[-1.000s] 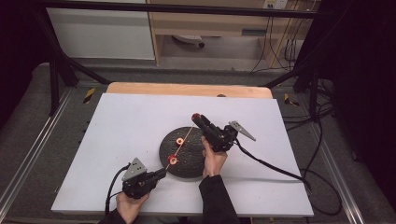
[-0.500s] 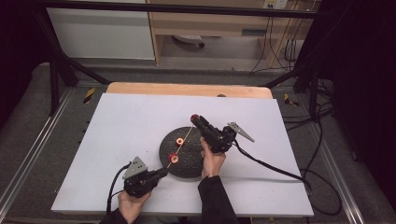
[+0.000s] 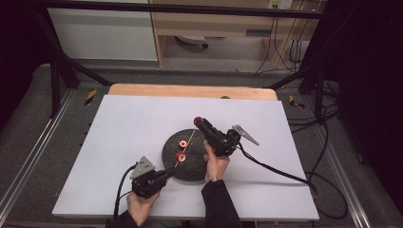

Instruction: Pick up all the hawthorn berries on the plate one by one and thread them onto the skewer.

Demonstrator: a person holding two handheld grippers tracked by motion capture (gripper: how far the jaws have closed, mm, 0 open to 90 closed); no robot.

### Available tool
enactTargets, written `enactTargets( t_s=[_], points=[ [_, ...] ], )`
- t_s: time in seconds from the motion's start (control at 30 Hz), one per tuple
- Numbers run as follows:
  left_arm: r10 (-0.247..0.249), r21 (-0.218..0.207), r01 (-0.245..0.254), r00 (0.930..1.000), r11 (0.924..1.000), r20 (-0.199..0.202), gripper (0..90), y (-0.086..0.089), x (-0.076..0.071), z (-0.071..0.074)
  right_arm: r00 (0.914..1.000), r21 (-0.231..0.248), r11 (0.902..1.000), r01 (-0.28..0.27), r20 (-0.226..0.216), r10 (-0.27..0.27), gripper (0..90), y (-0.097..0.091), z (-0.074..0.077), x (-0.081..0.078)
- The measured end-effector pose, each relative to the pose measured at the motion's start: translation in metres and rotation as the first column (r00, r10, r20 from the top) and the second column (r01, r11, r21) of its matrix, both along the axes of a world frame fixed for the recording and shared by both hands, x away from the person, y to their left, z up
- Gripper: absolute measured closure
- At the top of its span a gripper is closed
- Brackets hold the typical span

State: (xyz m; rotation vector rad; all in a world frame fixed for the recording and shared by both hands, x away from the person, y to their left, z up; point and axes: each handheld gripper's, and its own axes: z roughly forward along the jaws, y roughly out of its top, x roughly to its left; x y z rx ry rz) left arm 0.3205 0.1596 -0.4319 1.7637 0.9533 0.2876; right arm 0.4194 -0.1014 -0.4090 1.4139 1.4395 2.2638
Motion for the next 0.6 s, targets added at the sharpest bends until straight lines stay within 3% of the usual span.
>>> enactTargets(
  t_s=[0.37, 0.6],
  points=[
    [0.012, -0.021, -0.011, 0.9993, 0.9997, 0.034, 87.9, -0.005, 0.004, 0.005, 0.9995, 0.013, 0.9995, -0.027, -0.013, 0.027, 63.5, -0.003, 0.004, -0.001],
    [0.007, -0.032, -0.006, 0.9997, 0.9995, 0.023, 87.9, -0.013, 0.012, 0.012, 0.9991, -0.003, 0.9992, -0.04, -0.016, 0.04, 63.5, -0.001, 0.002, -0.006]
  ],
)
